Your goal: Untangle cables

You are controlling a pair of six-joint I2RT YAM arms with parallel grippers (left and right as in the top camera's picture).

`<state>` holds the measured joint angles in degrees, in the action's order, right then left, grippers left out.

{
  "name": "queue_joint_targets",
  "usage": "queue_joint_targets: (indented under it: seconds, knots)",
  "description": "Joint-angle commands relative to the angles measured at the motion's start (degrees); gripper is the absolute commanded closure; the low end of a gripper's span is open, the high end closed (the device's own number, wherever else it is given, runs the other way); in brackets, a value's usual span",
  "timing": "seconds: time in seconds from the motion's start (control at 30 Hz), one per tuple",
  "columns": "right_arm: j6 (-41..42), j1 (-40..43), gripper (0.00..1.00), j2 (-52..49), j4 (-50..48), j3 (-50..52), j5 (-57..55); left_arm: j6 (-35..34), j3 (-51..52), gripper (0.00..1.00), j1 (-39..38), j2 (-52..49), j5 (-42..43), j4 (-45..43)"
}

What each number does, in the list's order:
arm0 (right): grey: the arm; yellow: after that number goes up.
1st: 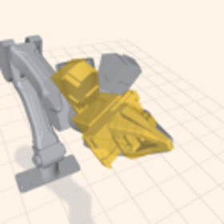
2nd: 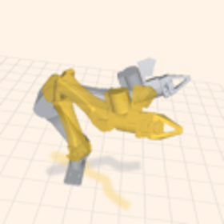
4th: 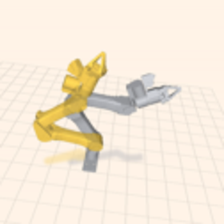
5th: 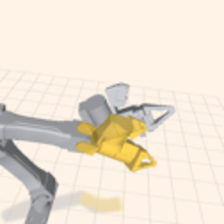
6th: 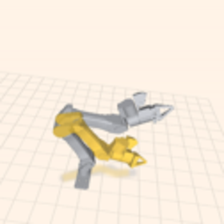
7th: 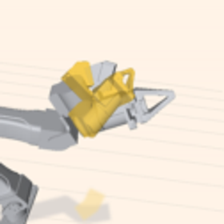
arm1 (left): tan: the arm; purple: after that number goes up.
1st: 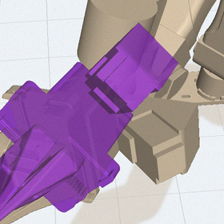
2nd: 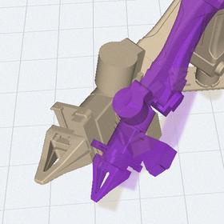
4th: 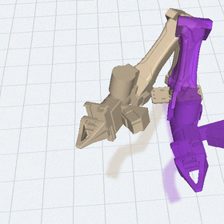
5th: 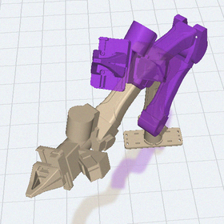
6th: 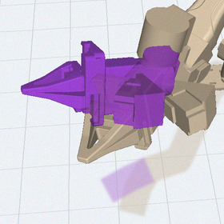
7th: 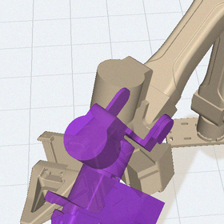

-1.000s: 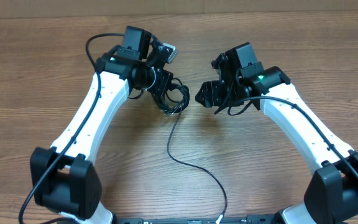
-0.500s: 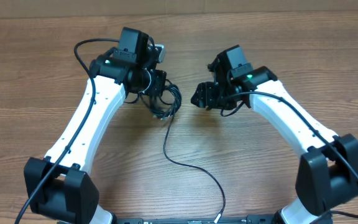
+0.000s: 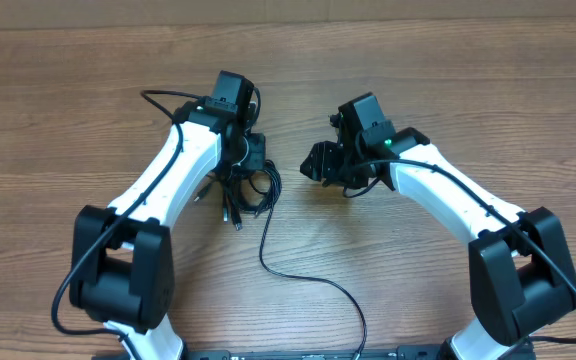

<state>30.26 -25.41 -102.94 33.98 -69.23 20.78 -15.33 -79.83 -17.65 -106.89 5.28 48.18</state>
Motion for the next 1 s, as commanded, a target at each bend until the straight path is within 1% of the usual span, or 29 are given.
queue_joint_targets:
  seconds: [0.0, 0.03, 0.07, 0.1, 0.13, 0.17, 0.2, 0.47, 0.6, 0.67, 0.83, 0.97]
  knots:
    - [3.0, -1.2, 0.43, -0.1, -2.5, 2.1, 1.0, -1.6, 0.1, 0.95, -0.5, -2.8, -1.2, -2.1]
    - [3.0, -1.5, 0.43, -0.1, -3.0, 2.3, 1.0, -1.2, 0.1, 0.92, -0.5, -3.3, -1.2, -2.7]
    - [3.0, -1.9, 0.43, -0.1, -3.6, 2.5, 1.0, -1.2, 0.1, 0.85, -0.5, -3.5, -1.2, -3.3]
    - [3.0, -2.3, 0.43, -0.1, -3.8, 2.5, 0.9, -1.2, 0.1, 0.74, -0.5, -3.6, -1.2, -3.7]
    - [3.0, -2.5, 0.43, -0.1, -4.0, 2.5, 0.9, -1.2, 0.1, 0.67, -0.4, -3.6, -1.2, -4.4]
    - [3.0, -2.9, 0.43, -0.1, -4.2, 2.5, 0.7, -1.2, 0.1, 0.62, -0.4, -3.6, -1.2, -5.0]
    - [3.0, -3.2, 0.44, -0.1, -4.4, 2.5, 0.6, -1.2, 0.1, 0.60, -0.4, -3.6, -1.2, -5.6]
    - [3.0, -4.6, 0.44, -0.1, -5.4, 2.6, -0.8, -0.9, 0.1, 0.57, -0.7, -6.8, -1.5, -7.4]
    - [3.0, -4.6, 0.44, -0.1, -5.5, 2.8, -0.8, -0.1, 0.1, 0.56, -0.4, -9.6, -7.0, -7.7]
    - [3.0, -4.6, 0.44, -0.1, -6.1, 3.1, -0.8, -0.1, 0.1, 0.56, 0.3, -10.0, -7.6, -7.9]
    - [3.0, -4.6, 0.44, -0.1, -8.1, 4.9, -0.8, -0.1, 0.1, 0.58, 2.6, -9.9, -4.8, -7.5]
    - [3.0, -4.6, 0.44, -0.1, -8.8, 5.8, -0.8, 0.9, 0.1, 0.65, 3.8, -9.9, -0.6, -5.4]
